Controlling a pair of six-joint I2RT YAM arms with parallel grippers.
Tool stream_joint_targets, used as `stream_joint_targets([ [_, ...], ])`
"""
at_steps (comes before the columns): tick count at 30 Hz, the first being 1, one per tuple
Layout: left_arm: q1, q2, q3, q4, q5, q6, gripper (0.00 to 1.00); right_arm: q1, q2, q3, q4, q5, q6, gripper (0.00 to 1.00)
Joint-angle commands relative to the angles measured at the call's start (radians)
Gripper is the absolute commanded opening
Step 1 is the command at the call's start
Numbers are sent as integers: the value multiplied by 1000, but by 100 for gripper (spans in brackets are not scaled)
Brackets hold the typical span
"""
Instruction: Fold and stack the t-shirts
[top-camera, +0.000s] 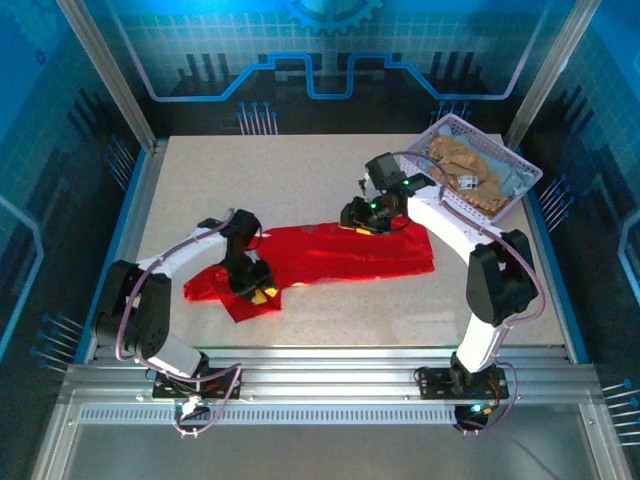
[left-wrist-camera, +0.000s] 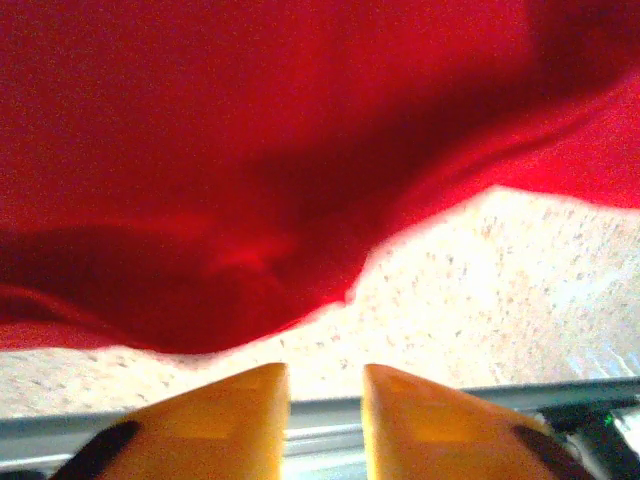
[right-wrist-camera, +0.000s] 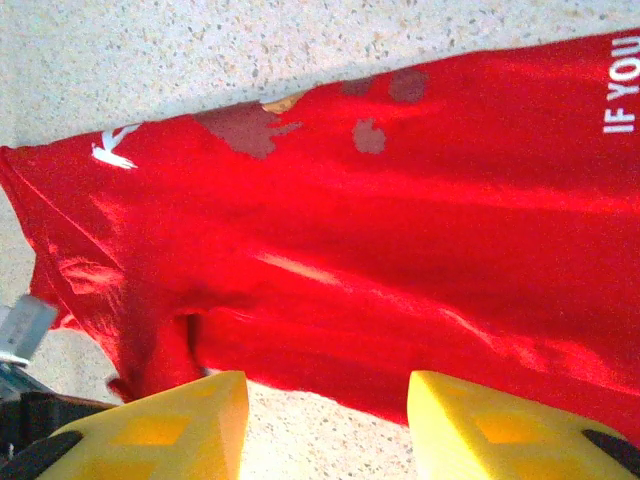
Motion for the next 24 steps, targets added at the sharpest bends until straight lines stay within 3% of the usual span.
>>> stream_joint_targets([
  [1, -34, -24, -12, -18, 105, -83, 33, -13, -41, -22, -6, -11, -2, 47],
  [5, -12, -38, 81, -169, -30, -12, 41, -15, -54, -36, -6, -7, 1, 47],
  [8, 19, -36, 138, -165, -123, -1, 47, -14, -62, -46, 4, -13, 5, 47],
  [14, 63, 42, 165, -38, -267, -58, 34, 3, -73, -57, 12, -16, 10, 46],
  [24, 33, 175, 145, 205, -174, 32, 38, 6, -119, -90, 9, -5, 10, 46],
])
